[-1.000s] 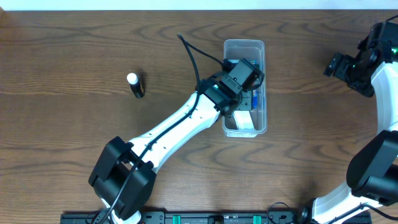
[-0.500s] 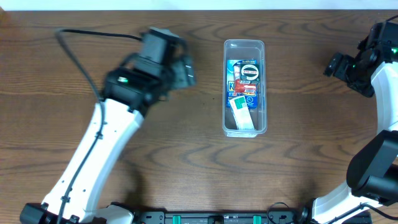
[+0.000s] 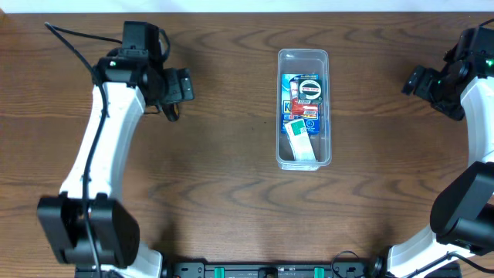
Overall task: Pack container
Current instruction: 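Release the box and move the left gripper back to the dark bottle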
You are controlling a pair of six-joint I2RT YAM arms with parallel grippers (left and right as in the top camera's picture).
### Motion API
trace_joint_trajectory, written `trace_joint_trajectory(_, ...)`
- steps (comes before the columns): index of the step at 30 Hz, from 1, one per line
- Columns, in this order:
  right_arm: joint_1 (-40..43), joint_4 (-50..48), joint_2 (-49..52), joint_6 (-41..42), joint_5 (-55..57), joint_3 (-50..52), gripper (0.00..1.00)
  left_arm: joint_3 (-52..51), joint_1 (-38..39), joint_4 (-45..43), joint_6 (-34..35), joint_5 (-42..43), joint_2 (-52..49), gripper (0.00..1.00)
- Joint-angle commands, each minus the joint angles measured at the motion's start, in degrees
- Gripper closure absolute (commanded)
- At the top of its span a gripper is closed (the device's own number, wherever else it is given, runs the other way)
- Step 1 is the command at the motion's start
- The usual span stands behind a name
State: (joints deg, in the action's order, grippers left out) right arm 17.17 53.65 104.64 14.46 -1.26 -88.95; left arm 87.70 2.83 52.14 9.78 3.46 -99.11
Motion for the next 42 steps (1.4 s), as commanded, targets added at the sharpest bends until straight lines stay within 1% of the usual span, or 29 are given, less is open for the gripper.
trace_joint_trajectory(1,0.07,-0.09,0.11,0.26,0.39,0.20,0.01,0.42,-1.95,-0.63,-3.76,-0.04,-2.93,0.02)
trace_joint_trajectory(13,0.07,-0.09,0.11,0.26,0.39,0.20,0.01,0.39,-2.82,-5.31,-5.75,-0.04,-5.84,0.02)
trace_joint_trajectory(25,0.07,-0.09,0.11,0.26,0.39,0.20,0.01,0.39,-2.82,-6.01,-6.38,-0.09,-12.55,0.02)
trace_joint_trajectory(42,0.07,-0.09,0.11,0.26,0.39,0.20,0.01,0.39,-2.82,-6.54,-6.36,-0.07,-15.50,0.02)
